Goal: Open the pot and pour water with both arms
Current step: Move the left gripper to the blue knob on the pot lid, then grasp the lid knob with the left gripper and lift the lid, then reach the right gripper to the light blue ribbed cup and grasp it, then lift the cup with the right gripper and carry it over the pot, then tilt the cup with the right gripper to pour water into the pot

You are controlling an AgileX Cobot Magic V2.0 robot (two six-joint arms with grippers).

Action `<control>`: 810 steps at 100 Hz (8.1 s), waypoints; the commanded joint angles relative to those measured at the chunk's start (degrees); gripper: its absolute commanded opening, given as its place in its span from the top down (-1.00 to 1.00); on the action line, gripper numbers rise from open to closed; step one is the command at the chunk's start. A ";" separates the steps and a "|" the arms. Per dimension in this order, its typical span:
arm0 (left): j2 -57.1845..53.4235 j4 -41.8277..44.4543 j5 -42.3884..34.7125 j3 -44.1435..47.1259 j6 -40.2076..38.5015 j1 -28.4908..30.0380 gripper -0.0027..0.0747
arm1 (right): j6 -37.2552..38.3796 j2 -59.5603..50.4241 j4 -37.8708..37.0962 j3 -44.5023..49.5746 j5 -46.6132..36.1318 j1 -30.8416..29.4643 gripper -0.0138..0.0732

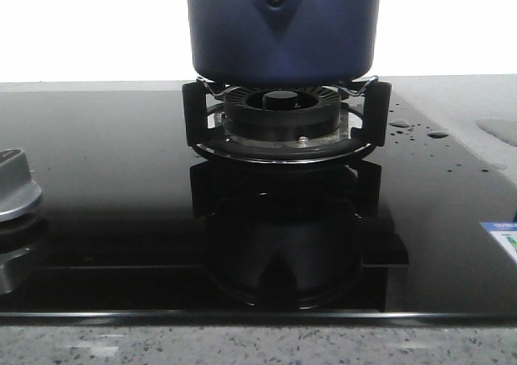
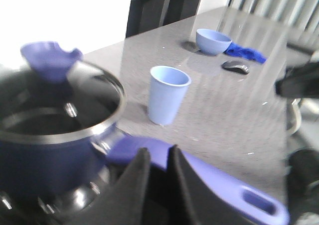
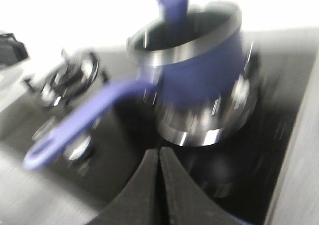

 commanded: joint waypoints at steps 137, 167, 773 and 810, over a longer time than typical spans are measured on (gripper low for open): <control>42.40 -8.48 -3.27 -37.98 12.08 -12.87 -0.65 | -3.86 2.90 -2.44 -1.80 -10.11 0.16 -0.59; 44.05 -9.11 -3.59 -38.33 12.08 -13.61 -0.30 | -3.86 2.90 -2.44 -1.80 -10.11 0.16 -0.59; 15.12 -3.33 1.21 -40.59 2.19 -1.87 0.29 | 24.93 48.07 -96.89 -19.06 -54.55 -2.56 0.08; 15.12 -3.33 1.34 -40.59 1.20 -1.87 0.29 | 24.93 50.95 -118.51 -20.24 -54.57 -2.56 0.09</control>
